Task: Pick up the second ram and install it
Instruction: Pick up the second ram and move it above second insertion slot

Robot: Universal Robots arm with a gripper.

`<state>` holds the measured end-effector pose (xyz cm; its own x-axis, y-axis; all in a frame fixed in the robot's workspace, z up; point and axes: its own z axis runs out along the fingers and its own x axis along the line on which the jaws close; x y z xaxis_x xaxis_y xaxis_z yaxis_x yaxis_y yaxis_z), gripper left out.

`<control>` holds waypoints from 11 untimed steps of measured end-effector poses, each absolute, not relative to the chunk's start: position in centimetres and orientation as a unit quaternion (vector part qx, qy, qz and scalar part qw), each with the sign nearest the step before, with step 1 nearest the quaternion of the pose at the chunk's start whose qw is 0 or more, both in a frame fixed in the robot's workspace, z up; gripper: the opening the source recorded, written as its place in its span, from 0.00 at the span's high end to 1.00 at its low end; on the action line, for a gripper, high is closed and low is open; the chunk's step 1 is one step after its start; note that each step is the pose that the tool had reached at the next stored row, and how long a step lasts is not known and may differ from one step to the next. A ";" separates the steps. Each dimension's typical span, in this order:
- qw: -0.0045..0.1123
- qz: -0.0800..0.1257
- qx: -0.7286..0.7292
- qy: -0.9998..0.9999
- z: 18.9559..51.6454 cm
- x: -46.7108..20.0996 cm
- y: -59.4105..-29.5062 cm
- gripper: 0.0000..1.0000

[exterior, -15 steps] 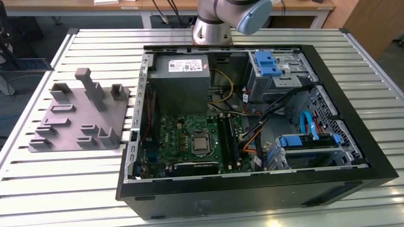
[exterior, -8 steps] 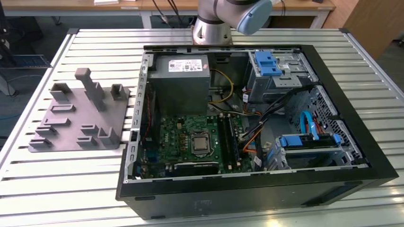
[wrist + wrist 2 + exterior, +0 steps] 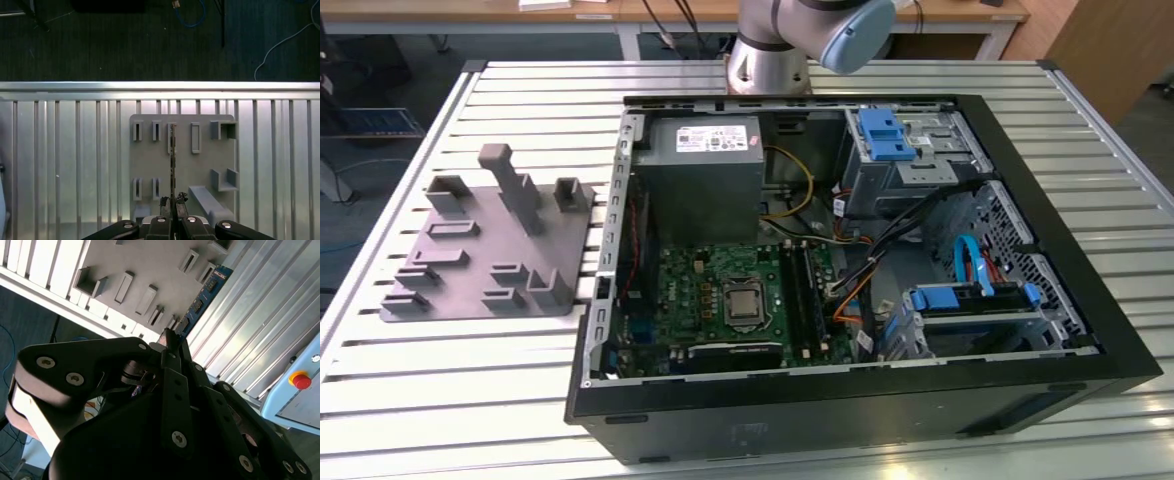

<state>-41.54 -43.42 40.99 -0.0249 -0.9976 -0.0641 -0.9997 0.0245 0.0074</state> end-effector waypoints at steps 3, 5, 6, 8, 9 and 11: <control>0.020 0.025 -0.698 0.715 41.4 -41.5 -43.4 0.86; 0.020 0.025 -0.698 0.715 41.6 -41.5 -43.4 0.86; 0.020 0.025 -0.698 0.715 41.8 -41.5 -43.4 0.86; 0.020 0.025 -0.698 0.715 42.2 -41.5 -43.4 0.86; 0.020 0.025 -0.698 0.715 42.3 -41.5 -43.4 0.86; 0.021 0.025 -0.698 0.715 42.5 -41.5 -43.4 0.86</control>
